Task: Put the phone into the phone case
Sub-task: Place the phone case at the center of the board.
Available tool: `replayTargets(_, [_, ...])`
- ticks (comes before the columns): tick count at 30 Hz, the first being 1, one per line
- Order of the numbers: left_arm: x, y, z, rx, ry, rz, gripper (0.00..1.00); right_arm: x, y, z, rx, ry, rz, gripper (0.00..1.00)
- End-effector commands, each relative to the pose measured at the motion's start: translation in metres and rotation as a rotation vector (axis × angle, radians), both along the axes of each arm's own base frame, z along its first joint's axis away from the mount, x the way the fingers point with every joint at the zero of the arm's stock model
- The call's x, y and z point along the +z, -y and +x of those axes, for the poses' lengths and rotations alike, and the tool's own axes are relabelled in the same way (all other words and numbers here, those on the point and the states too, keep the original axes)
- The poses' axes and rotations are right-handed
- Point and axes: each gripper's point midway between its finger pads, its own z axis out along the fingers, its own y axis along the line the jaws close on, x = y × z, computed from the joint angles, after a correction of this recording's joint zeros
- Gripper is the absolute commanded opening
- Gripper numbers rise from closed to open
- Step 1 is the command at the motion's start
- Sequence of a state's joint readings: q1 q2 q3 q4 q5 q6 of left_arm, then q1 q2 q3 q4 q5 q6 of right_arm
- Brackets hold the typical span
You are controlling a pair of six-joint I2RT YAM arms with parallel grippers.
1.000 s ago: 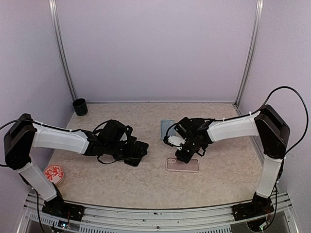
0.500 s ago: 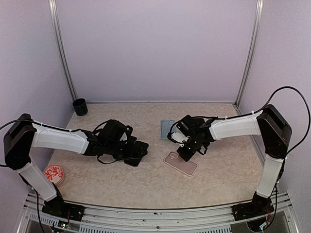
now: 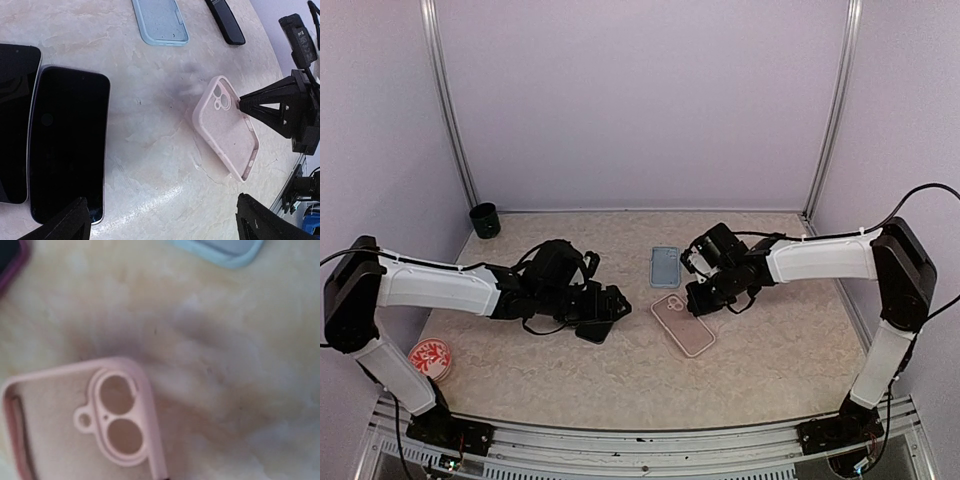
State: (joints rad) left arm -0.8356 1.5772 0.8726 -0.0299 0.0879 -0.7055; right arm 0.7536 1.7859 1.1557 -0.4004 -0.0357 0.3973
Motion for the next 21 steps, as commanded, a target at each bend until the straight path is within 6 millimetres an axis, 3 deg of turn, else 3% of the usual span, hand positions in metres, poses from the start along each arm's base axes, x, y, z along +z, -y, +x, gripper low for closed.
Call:
replayTargets(1, [0.015,0.004,0.001,-0.013,0.037,-0.024,0.99,0.023,-0.005,0.005,-0.098,-0.042,0.194,0.0])
replayTargets(14, [0.011,0.001,0.0,-0.007,0.032,-0.018,0.99,0.001,0.029,0.01,-0.252,-0.068,0.131,0.0])
replayTargets(20, [0.008,0.004,0.0,-0.012,0.025,-0.018,0.99,-0.006,0.029,0.01,-0.25,-0.086,0.106,0.0])
replayTargets(21, [0.008,0.004,0.001,-0.012,0.024,-0.018,0.99,-0.006,0.029,0.01,-0.249,-0.086,0.106,0.04])
